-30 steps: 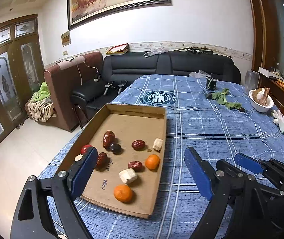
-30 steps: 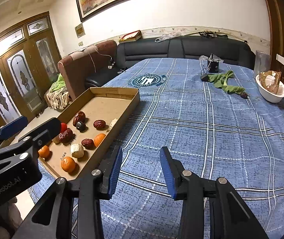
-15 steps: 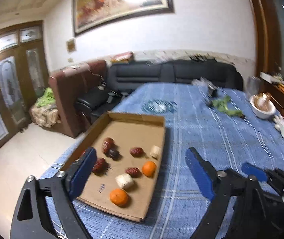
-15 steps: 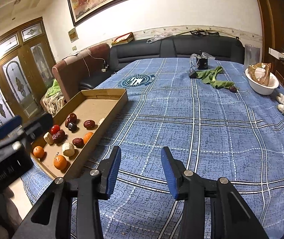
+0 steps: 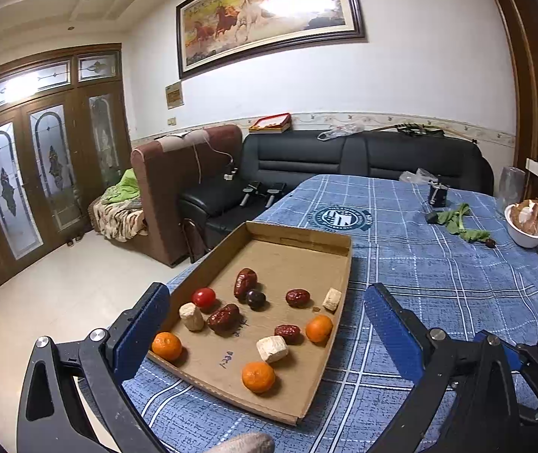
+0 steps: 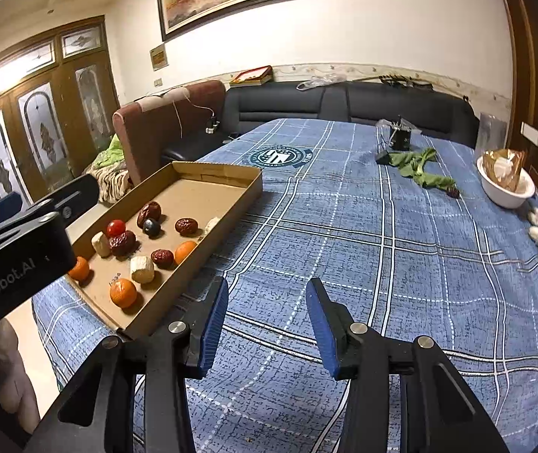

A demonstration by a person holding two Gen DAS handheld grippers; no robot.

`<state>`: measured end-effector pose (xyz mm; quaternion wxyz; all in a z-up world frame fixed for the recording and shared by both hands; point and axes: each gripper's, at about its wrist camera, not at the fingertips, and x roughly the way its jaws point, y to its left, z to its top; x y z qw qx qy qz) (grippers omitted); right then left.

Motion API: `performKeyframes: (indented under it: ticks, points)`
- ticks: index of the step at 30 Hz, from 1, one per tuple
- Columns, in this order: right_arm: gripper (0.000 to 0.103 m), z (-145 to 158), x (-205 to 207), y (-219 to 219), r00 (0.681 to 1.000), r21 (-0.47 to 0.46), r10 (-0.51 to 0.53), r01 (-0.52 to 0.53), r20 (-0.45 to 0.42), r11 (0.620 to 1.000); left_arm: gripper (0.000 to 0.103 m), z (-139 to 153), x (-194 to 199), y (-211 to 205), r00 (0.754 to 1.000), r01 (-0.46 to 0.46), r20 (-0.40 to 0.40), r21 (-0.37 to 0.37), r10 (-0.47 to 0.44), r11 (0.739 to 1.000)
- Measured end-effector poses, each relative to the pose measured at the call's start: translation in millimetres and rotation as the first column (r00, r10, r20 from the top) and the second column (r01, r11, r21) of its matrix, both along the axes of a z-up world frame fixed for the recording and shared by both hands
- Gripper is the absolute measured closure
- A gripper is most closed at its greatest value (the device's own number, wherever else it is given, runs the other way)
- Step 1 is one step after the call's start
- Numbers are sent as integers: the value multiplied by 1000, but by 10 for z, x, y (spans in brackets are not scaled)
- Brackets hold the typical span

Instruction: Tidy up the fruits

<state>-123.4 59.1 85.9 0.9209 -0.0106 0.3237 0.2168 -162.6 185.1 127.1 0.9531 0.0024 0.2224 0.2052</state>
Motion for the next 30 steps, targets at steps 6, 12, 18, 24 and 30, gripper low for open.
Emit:
performKeyframes:
  ticks: [6, 12, 18, 24, 30]
  points:
    - [54, -33, -21, 78, 1000, -28, 10, -10, 4, 1000, 0, -86, 63, 71, 998, 38, -46, -67, -41, 997]
    - [53, -71, -5, 95, 1000, -35, 12, -12, -7, 999, 0, -164, 117, 122, 995, 53, -76, -115, -62, 992]
    - [51, -90, -28, 169, 1000, -61, 27, -27, 5, 998, 0, -244, 172, 142, 992, 60, -105, -133, -74, 989]
    - [50, -130, -12, 193, 999, -64, 32, -32, -4, 997, 0, -311, 224, 200, 988, 61, -130, -175, -85, 983]
    - [49, -142, -36, 254, 999, -78, 46, -46, 1, 996, 0, -373, 263, 220, 984, 64, -153, -191, -94, 980]
